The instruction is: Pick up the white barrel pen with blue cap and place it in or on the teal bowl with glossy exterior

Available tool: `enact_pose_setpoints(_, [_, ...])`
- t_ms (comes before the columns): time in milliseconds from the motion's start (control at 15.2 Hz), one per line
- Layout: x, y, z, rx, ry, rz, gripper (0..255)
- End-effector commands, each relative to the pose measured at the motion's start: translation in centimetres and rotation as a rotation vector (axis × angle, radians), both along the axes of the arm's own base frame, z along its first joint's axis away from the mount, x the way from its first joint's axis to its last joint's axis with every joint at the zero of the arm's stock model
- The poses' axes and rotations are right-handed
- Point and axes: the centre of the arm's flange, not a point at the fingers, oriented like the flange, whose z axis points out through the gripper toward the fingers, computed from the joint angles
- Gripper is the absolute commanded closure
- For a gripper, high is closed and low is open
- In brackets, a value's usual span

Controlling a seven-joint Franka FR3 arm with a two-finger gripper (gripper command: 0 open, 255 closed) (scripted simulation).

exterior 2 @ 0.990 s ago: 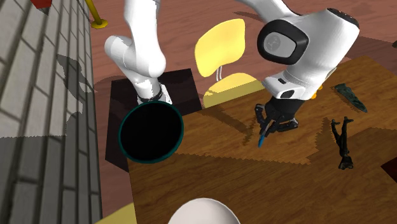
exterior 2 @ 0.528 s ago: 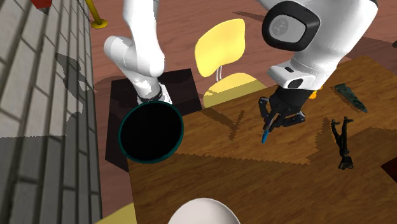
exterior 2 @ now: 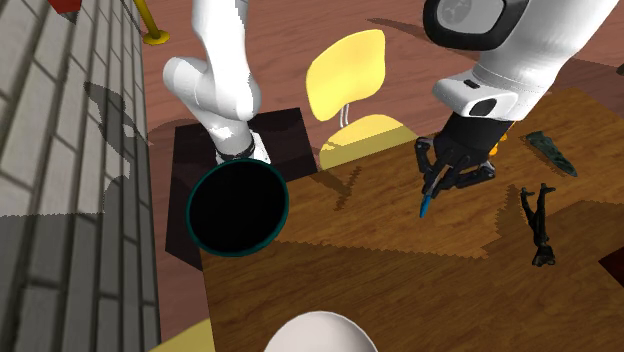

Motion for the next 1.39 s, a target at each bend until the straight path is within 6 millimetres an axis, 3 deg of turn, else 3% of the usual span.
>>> enact_pose_setpoints(0, [0.0,-0.1,1.1,0.000,0.000,0.000,255])
enact_pose_setpoints(726, [0.0,-0.1,6.6,0.000,0.000,0.000,255])
enact_pose_setpoints(1320, [-1.8,-11.8,6.9,0.000,0.000,0.000,255])
